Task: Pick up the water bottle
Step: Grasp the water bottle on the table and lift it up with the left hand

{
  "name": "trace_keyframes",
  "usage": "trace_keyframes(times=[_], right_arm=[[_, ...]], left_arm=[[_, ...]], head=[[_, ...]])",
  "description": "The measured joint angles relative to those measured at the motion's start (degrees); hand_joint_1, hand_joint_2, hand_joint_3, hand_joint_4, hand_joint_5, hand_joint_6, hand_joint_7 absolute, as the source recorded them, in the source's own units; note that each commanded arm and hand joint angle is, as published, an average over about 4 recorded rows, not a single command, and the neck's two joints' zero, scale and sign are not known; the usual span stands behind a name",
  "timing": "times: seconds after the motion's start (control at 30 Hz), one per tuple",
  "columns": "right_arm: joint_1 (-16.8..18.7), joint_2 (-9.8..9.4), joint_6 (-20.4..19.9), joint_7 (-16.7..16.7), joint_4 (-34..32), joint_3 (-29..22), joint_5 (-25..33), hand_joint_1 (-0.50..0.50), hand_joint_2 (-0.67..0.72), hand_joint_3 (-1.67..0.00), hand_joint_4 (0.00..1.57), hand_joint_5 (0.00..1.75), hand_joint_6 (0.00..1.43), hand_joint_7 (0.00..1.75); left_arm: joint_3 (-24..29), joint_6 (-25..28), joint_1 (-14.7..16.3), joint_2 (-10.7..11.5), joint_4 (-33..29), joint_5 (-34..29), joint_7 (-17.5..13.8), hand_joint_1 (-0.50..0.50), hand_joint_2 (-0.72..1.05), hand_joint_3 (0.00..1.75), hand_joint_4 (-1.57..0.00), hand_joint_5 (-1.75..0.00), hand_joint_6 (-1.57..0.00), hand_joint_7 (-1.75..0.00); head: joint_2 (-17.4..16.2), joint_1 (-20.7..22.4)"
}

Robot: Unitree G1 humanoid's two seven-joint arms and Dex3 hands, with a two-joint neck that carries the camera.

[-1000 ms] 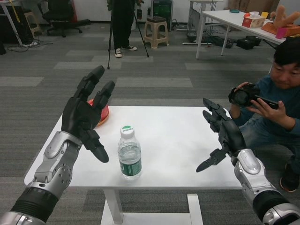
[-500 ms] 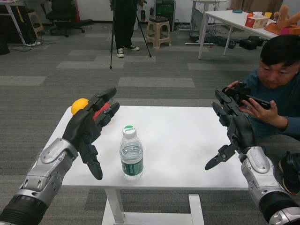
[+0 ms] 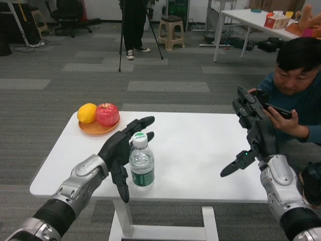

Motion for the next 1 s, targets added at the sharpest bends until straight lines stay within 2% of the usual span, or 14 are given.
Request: trace_keyframes(times=[0.47,0.53,0.6,0.7,0.8,1.0], right_arm=[[0.29,0.26,0.00,-0.46,-0.47,-0.01,-0.01,-0.50,0.41,-0.08,0.00,0.00,0.00,0.07],[0.29,0.26,0.00,-0.54,-0.46,-0.01,-0.01,-0.50,0.41,-0.08,0.00,0.00,0.00,0.07],[0.29,0.27,0.00,-0.55,-0.46,-0.01,-0.01,-0.50,0.41,-0.08,0.00,0.00,0.00,0.07],[0.29,0.27,0.00,-0.56,-0.46,-0.01,-0.01,-0.50,0.41,-0.08,0.00,0.00,0.00,0.07],[0.29,0.27,0.00,-0.56,-0.46,-0.01,-0.01,-0.50,0.41,-0.08,0.00,0.00,0.00,0.09],[0.31,0.36,0.00,-0.56,-0.58,-0.01,-0.01,-0.50,0.41,-0.08,0.00,0.00,0.00,0.09]], left_arm=[[-5.06,-1.44,-3.15,-0.51,8.33,-3.61,0.00,-0.50,-0.64,0.09,0.00,-0.21,0.00,-0.42],[-5.39,-1.70,-3.56,-0.70,9.59,-4.23,0.02,-0.50,-0.64,0.09,0.00,-0.26,0.00,-0.42],[-5.49,-1.79,-3.78,-0.86,10.36,-4.34,0.04,-0.50,-0.64,0.09,0.00,-0.28,0.00,-0.42],[-5.95,-1.89,-4.12,-0.98,11.58,-4.90,0.10,-0.50,-0.64,0.09,0.00,-0.21,0.00,-0.42],[-6.55,-1.95,-4.45,-1.04,12.43,-5.66,0.15,-0.50,-0.64,0.09,0.00,-0.21,0.00,-0.42],[-7.41,-1.97,-4.51,-1.06,13.12,-6.78,0.31,-0.50,-0.55,0.07,0.00,-0.21,0.00,-0.42]], head=[[-1.20,-0.01],[-1.44,-0.08],[-1.64,-0.17],[-1.80,-0.27],[-2.01,-0.31],[-1.74,-0.36]])
